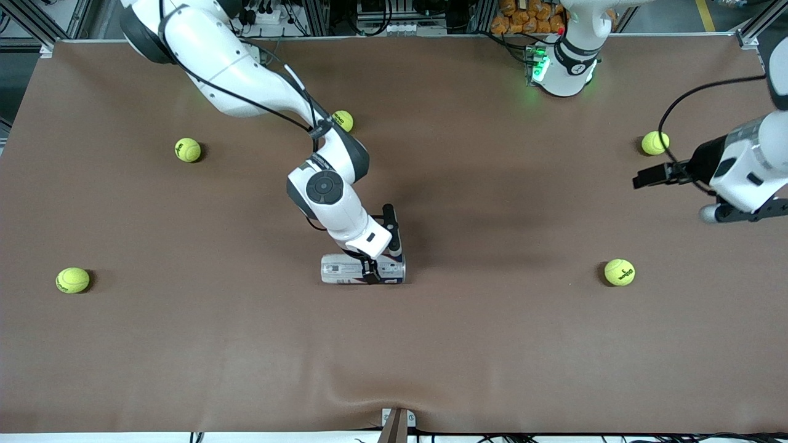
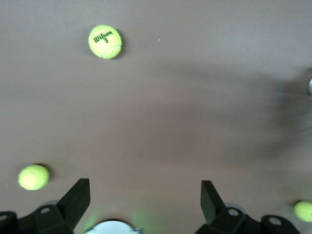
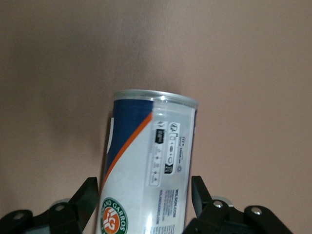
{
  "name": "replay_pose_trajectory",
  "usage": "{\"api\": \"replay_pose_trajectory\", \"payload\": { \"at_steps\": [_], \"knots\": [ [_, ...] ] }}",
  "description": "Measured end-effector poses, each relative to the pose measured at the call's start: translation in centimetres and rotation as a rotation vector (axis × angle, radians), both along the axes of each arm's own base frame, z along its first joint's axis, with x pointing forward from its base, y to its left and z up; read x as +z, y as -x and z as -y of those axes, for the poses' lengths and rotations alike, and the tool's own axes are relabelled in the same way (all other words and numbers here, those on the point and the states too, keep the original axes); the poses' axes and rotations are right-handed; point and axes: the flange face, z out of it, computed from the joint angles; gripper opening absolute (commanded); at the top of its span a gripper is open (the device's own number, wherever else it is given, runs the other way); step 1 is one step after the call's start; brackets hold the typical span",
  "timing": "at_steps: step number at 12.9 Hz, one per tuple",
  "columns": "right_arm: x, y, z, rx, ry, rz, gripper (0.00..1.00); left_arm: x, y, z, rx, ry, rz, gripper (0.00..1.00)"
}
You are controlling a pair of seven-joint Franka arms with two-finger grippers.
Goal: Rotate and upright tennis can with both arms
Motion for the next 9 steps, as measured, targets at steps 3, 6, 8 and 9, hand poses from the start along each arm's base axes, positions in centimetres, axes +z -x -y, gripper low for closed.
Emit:
{"api": "replay_pose_trajectory", "payload": {
  "at_steps": [3, 6, 8, 9],
  "knots": [
    [0.3, -0.8, 0.4, -0.009, -0.005, 0.016, 1.00, -2.0, -0.8, 1.4, 0.079, 0.044, -0.021, 1.00],
    [1.4, -1.4, 0.4, -0.013, -0.013, 0.034, 1.00, -4.4, -2.1, 3.0, 0.133, 0.176, -0.047, 1.00],
    [3.0, -1.6, 0.5, -0.011, -0.004, 0.035, 1.00, -6.9, -3.6, 5.3, 0.160, 0.264, -0.040, 1.00],
    [4.4, -1.6, 0.5, -0.010, 0.008, 0.029, 1.00, -8.6, -4.5, 7.3, 0.170, 0.302, -0.023, 1.00]
  ]
}}
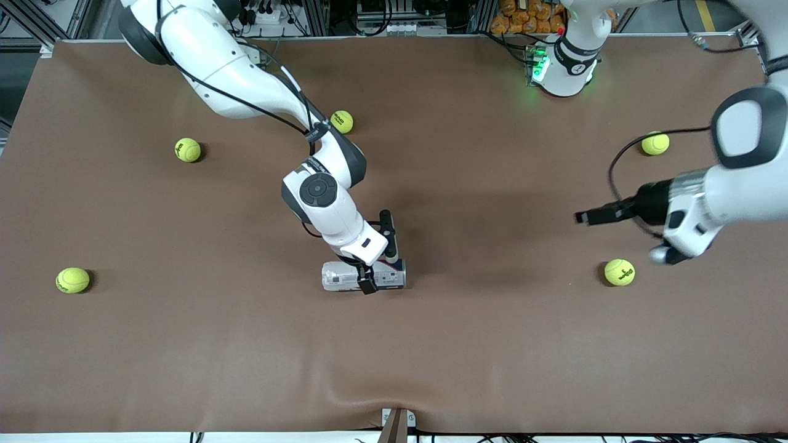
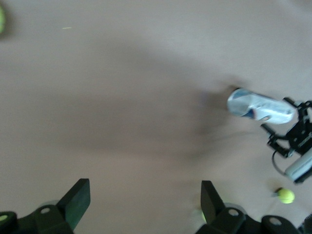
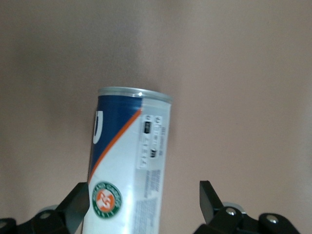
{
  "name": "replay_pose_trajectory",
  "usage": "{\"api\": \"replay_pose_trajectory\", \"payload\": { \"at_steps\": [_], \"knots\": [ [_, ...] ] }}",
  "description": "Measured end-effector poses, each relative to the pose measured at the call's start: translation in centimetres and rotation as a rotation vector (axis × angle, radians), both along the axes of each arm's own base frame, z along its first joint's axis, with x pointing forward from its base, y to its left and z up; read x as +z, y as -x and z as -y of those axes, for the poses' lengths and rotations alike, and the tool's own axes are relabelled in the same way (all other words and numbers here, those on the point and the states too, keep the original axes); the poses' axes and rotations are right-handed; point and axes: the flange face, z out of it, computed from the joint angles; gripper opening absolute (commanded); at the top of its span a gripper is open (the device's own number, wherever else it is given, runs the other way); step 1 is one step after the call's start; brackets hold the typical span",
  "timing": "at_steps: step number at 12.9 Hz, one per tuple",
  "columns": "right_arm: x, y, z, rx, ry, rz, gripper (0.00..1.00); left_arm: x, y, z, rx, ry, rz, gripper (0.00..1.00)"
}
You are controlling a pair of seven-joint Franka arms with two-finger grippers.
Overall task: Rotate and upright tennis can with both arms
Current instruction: 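Reach the left gripper to the can's end while the right gripper withdraws, then grasp the can end with the left gripper while the right arm retracts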
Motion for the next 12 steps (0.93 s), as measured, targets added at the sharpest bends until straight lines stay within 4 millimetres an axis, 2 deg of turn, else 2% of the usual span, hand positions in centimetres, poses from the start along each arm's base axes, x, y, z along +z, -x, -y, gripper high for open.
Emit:
{"api": "replay_pose_trajectory", "payload": {
  "at_steps": [3, 4, 5, 8, 10, 11, 12],
  "knots": [
    [5.9, 0.1, 0.8, -0.020, 0.037, -0.029, 1.00, -5.7, -2.1, 7.5, 0.076, 0.129, 0.045, 1.00],
    [7.7, -0.2, 2.0, -0.058, 0.041, -0.052, 1.00, -7.8, -2.4, 9.9, 0.126, 0.186, 0.045, 1.00],
    [9.3, -1.2, 4.2, -0.125, 0.036, -0.075, 1.00, -9.8, -2.5, 12.1, 0.183, 0.241, 0.033, 1.00],
    [12.6, -5.9, 15.0, -0.332, 0.020, -0.093, 1.00, -16.8, -1.1, 19.3, 0.300, 0.325, -0.004, 1.00],
    [14.0, -8.0, 21.6, -0.465, 0.009, -0.098, 1.00, -19.9, 0.1, 23.6, 0.330, 0.350, 0.001, 1.00],
    [14.6, -8.8, 24.7, -0.527, 0.001, -0.093, 1.00, -21.1, 0.5, 24.9, 0.332, 0.365, 0.004, 0.89],
    [15.5, -9.4, 27.8, -0.581, -0.007, -0.083, 1.00, -22.3, 0.6, 25.4, 0.332, 0.387, 0.009, 0.83]
  ]
}}
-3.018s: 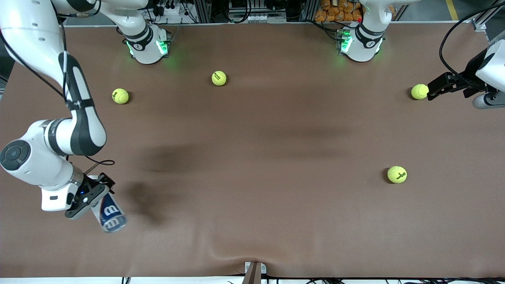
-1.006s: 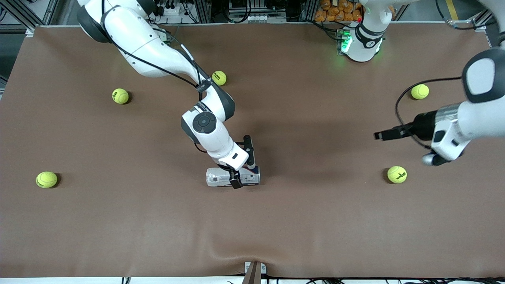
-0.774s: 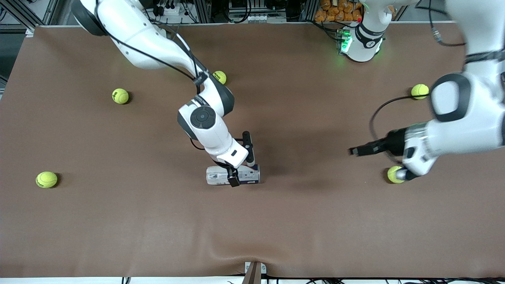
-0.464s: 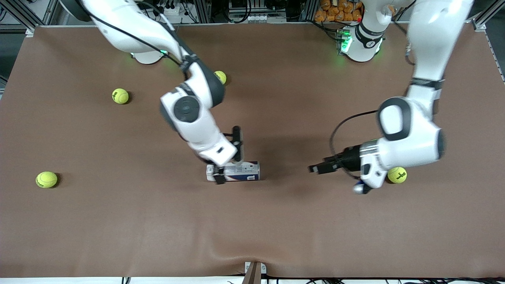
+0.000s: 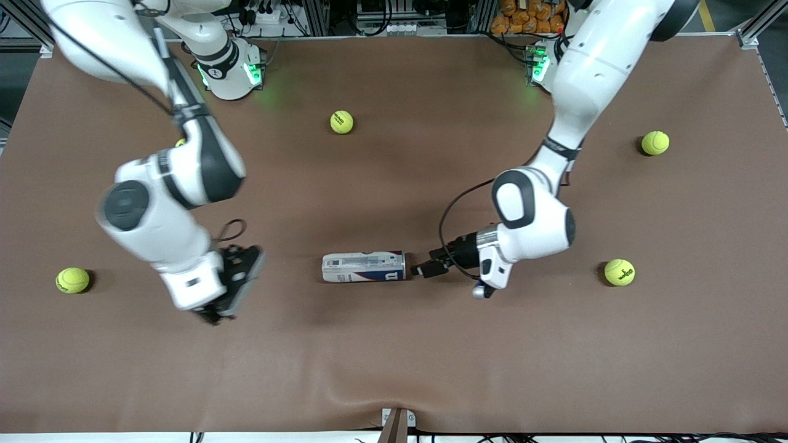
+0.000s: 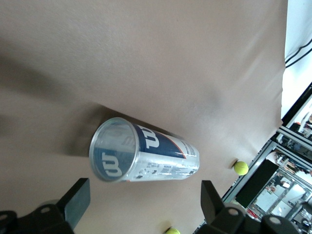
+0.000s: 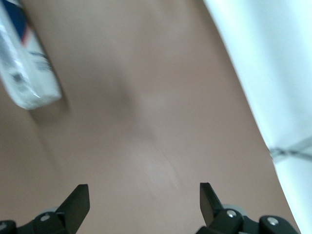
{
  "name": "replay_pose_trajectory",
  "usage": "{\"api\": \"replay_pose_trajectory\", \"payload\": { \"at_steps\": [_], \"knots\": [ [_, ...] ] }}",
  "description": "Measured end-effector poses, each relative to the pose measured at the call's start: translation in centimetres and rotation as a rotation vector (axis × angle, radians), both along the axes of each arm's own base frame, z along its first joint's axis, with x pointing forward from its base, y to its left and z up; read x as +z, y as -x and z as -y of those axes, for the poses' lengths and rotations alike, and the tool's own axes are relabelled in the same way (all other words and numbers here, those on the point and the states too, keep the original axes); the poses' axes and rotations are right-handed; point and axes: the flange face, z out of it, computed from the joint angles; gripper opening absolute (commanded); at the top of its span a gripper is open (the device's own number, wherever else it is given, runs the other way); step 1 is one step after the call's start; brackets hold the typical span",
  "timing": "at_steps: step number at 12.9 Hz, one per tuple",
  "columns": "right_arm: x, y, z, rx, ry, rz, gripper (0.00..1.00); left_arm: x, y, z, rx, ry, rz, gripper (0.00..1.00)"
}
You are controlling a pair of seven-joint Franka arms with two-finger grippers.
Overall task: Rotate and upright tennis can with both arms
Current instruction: 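Grasp the can end with the left gripper while the right arm retracts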
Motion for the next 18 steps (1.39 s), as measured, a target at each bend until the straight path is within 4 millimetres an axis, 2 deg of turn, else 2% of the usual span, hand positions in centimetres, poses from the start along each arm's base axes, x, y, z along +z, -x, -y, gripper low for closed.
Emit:
{"api": "replay_pose_trajectory", "payload": {
  "at_steps": [2, 3, 4, 7, 9, 10, 12, 13, 15, 16, 18],
  "knots": [
    [2.5, -0.3, 5.6, -0.098, 0.002, 0.007, 1.00, -2.3, -0.2, -0.3, 0.011, 0.048, 0.025, 0.66],
    [3.9, 0.0, 7.7, -0.151, 0.004, -0.004, 1.00, -3.4, -0.2, -0.5, 0.014, 0.068, 0.040, 0.59],
    [5.3, 0.6, 9.2, -0.208, 0.005, -0.021, 1.00, -4.3, -0.2, -0.3, 0.015, 0.085, 0.050, 0.57],
    [9.0, 3.1, 11.7, -0.433, 0.007, -0.107, 1.00, -5.3, -0.5, 1.1, 0.027, 0.121, 0.055, 0.57],
    [11.8, 5.7, 12.6, -0.636, 0.013, -0.185, 1.00, -5.7, -0.3, 2.2, 0.019, 0.128, 0.053, 0.56],
    [13.3, 7.1, 12.7, -0.738, 0.011, -0.219, 1.00, -5.9, -0.1, 2.5, 0.016, 0.129, 0.051, 0.46],
    [16.4, 9.5, 14.2, -0.889, -0.001, -0.252, 1.00, -6.3, -0.1, 2.5, 0.026, 0.135, 0.042, 0.06],
    [17.7, 10.7, 15.9, -0.941, -0.001, -0.257, 1.00, -6.4, -0.1, 2.5, 0.045, 0.149, 0.032, 0.00],
    [19.5, 13.2, 19.6, -1.023, -0.027, -0.263, 1.00, -6.1, -0.1, 3.0, 0.067, 0.178, 0.023, 0.00],
    [20.2, 14.4, 20.8, -1.072, -0.047, -0.271, 1.00, -5.4, -0.2, 3.6, 0.071, 0.195, 0.028, 0.00],
    [20.7, 16.1, 21.8, -1.189, -0.062, -0.314, 1.00, -3.4, -0.7, 4.6, 0.059, 0.212, 0.061, 0.00]
  ]
}}
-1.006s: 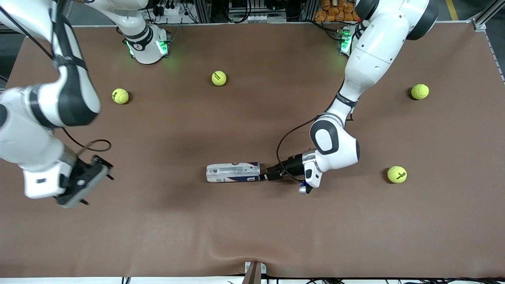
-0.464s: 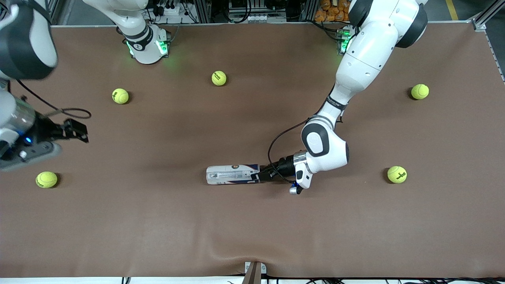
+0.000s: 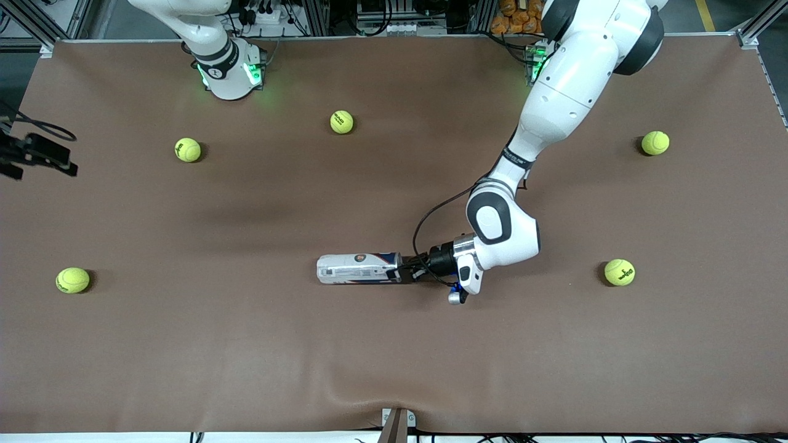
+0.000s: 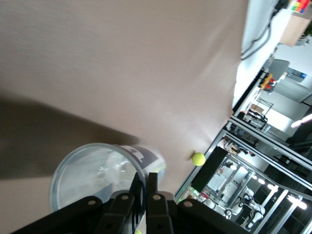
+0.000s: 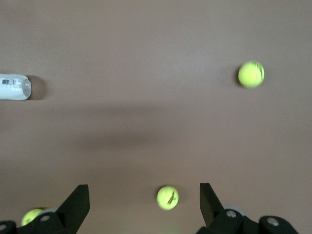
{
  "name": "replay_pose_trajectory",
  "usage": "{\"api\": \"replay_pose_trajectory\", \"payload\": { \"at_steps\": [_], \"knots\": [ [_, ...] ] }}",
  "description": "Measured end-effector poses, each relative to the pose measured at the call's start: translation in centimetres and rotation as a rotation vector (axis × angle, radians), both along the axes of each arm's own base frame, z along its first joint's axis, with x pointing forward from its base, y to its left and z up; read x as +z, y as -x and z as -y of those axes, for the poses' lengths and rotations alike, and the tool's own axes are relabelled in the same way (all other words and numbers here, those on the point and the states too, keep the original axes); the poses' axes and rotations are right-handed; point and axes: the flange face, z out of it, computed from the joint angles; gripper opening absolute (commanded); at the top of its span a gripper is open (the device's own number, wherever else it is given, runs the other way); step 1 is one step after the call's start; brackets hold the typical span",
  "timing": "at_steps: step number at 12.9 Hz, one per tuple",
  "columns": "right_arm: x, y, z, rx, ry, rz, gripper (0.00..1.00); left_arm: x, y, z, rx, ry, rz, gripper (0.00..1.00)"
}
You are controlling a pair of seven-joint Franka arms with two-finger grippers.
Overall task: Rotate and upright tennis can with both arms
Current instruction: 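Lift the can with the left gripper and rotate it upright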
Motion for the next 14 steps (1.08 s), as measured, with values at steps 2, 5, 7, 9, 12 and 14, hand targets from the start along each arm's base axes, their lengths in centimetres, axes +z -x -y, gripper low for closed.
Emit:
{"api": "replay_pose_trajectory", "payload": {
  "at_steps": [2, 5, 7, 9, 12, 14],
  "knots": [
    [0.3, 0.8, -0.5, -0.079, -0.012, -0.031, 1.00, 3.2, -0.6, 0.5, -0.053, -0.045, 0.051, 0.00],
    [1.0, 1.2, -1.5, -0.097, -0.013, -0.024, 1.00, 10.0, -1.5, 0.6, -0.102, -0.189, 0.067, 0.00],
    [1.4, 1.3, -1.5, -0.100, -0.014, -0.016, 1.00, 14.9, -1.5, 0.8, -0.141, -0.319, 0.110, 0.00],
    [1.4, 1.3, -1.4, -0.103, -0.014, -0.012, 1.00, 18.4, -0.5, 1.1, -0.228, -0.471, 0.141, 0.00],
    [1.6, 1.3, -1.2, -0.106, -0.013, -0.002, 1.00, 22.1, 1.4, 0.8, -0.351, -0.754, 0.191, 0.00],
    [1.7, 1.3, -1.1, -0.106, -0.009, 0.000, 1.00, 24.0, 3.1, 0.9, -0.429, -0.904, 0.220, 0.00]
  ]
}}
